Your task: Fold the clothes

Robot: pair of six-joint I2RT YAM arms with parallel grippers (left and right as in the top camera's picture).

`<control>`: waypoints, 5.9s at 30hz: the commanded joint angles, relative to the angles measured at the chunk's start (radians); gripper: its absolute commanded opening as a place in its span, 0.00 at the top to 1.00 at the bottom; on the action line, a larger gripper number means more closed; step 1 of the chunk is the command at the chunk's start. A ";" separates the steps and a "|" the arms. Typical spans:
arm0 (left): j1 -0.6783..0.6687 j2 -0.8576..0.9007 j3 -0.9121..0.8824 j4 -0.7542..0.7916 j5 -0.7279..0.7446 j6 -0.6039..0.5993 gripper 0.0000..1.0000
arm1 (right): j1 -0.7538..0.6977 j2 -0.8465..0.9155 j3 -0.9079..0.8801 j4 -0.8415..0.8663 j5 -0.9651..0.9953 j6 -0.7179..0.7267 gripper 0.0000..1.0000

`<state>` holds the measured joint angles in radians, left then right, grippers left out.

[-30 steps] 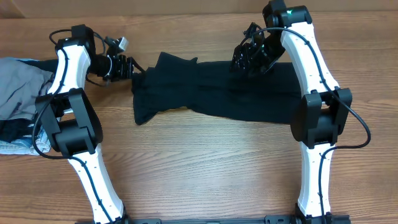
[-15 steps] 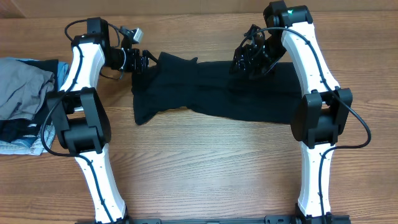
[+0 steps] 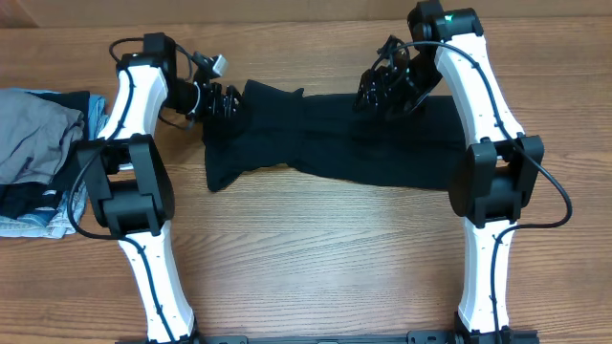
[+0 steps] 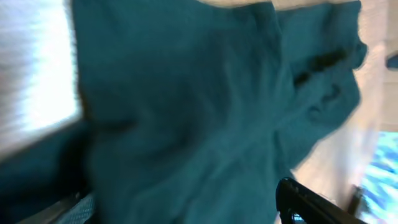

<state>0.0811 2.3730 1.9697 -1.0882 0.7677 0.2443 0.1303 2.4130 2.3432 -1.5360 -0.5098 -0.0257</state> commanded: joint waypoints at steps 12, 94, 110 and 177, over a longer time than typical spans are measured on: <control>-0.025 -0.006 -0.005 -0.034 0.393 -0.042 0.18 | -0.079 -0.115 0.009 0.015 -0.037 0.165 0.00; 0.103 -0.020 0.011 -0.333 -0.262 -0.199 0.16 | 0.159 0.121 0.001 0.060 -0.157 0.201 0.92; 0.094 -0.019 -0.127 -0.116 -0.149 -0.227 0.14 | 0.111 0.121 0.001 -0.004 -0.219 0.198 0.92; -0.351 -0.020 0.671 -0.214 -0.316 -0.338 0.96 | -0.357 -0.063 0.328 -0.143 0.031 0.235 0.91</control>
<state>-0.2005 2.3604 2.6076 -1.3117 0.4770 -0.0769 -0.2230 2.3703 2.6499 -1.6772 -0.4820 0.2298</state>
